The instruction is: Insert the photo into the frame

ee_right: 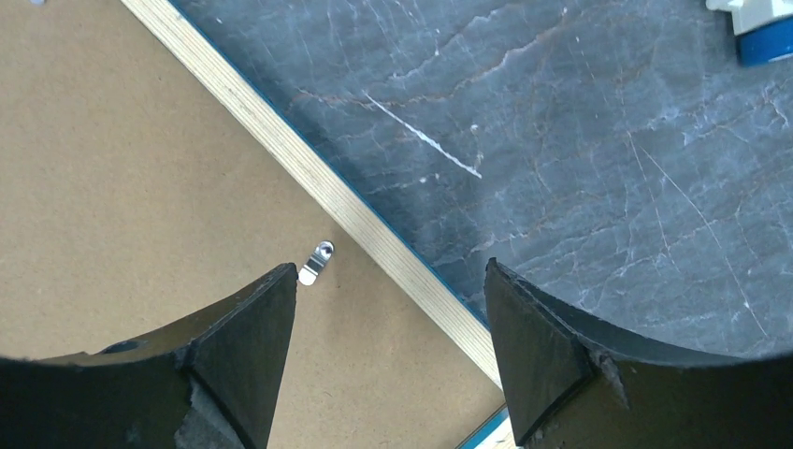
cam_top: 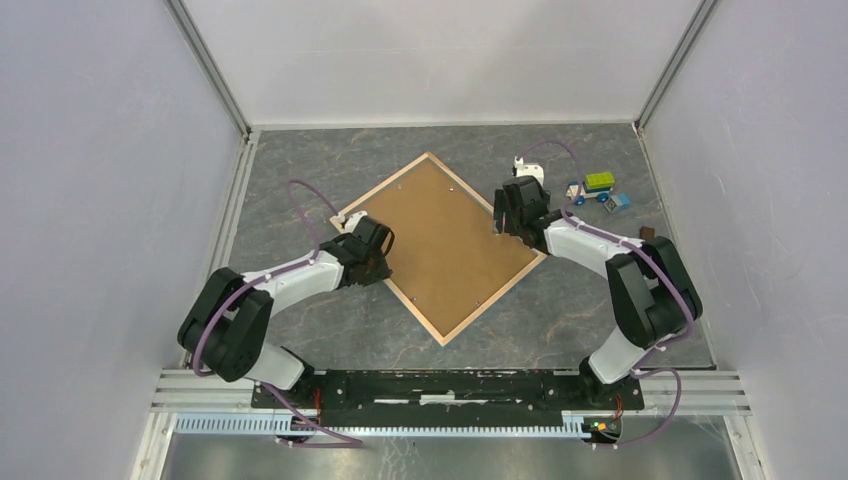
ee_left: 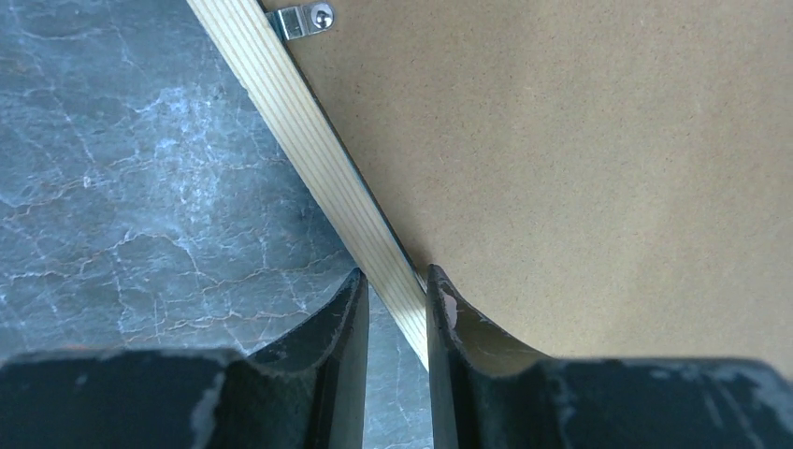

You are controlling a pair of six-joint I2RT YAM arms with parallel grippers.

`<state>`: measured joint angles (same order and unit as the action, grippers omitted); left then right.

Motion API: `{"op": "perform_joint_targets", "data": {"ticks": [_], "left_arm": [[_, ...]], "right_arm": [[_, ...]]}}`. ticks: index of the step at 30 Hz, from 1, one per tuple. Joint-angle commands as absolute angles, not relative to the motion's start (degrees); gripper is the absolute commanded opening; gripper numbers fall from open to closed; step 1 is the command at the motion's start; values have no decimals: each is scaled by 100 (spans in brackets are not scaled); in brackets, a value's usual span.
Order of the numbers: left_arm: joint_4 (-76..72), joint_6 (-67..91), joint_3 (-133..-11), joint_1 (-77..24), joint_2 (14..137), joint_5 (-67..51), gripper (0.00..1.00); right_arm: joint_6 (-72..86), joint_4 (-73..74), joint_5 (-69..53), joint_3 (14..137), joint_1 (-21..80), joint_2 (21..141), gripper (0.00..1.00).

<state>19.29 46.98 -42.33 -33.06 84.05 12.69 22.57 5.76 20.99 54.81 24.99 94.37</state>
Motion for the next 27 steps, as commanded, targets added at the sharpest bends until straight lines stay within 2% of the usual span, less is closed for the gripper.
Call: {"op": "perform_joint_targets", "data": {"ticks": [1, 17, 27], "left_arm": [[1511, 4166, -3783, -3253, 8394, 1138, 15], [1125, 4239, -3424, -3125, 8139, 980, 18], [1107, 4259, -3410, -3100, 8130, 971, 18]], "right_arm": [[2343, 249, 2252, 5393, 2488, 9359, 79], [2268, 856, 2262, 6010, 2644, 10224, 76], [2281, 1186, 2083, 5951, 2654, 10109, 71]]}}
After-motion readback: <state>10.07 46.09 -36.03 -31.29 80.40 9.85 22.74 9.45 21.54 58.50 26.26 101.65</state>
